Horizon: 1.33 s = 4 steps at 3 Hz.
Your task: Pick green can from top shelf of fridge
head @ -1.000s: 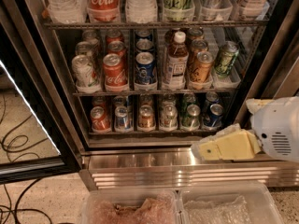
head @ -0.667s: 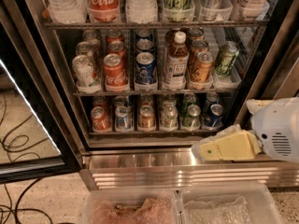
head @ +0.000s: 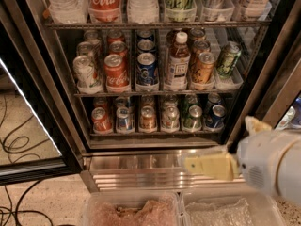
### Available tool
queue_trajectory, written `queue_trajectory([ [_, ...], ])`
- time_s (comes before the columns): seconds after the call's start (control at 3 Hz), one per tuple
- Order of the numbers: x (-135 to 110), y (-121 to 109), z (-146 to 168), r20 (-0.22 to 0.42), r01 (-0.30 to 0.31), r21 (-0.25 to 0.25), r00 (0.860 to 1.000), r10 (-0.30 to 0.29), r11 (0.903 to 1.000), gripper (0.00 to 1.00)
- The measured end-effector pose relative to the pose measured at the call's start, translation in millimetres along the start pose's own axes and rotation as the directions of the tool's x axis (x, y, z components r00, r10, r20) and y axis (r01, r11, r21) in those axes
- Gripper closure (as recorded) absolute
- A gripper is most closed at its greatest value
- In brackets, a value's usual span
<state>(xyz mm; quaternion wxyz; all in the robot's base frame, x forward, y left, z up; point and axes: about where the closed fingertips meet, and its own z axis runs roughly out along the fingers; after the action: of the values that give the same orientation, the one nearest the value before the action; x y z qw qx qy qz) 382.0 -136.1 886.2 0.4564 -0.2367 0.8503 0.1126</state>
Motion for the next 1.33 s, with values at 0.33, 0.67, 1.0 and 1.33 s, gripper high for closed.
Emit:
queue_trajectory([
  [0.33, 19, 5, 10, 0.011, -0.017, 0.038, 1.000, 0.017, 0.9991, 0.00],
  [0.67, 19, 5, 10, 0.012, -0.017, 0.038, 1.000, 0.016, 0.9991, 0.00],
  [1.0, 16, 4, 15, 0.052, -0.036, 0.065, 0.998, 0.032, 0.9972, 0.00],
  [1.33, 6, -22, 28, 0.166, -0.113, 0.145, 0.982, 0.088, 0.9830, 0.00],
])
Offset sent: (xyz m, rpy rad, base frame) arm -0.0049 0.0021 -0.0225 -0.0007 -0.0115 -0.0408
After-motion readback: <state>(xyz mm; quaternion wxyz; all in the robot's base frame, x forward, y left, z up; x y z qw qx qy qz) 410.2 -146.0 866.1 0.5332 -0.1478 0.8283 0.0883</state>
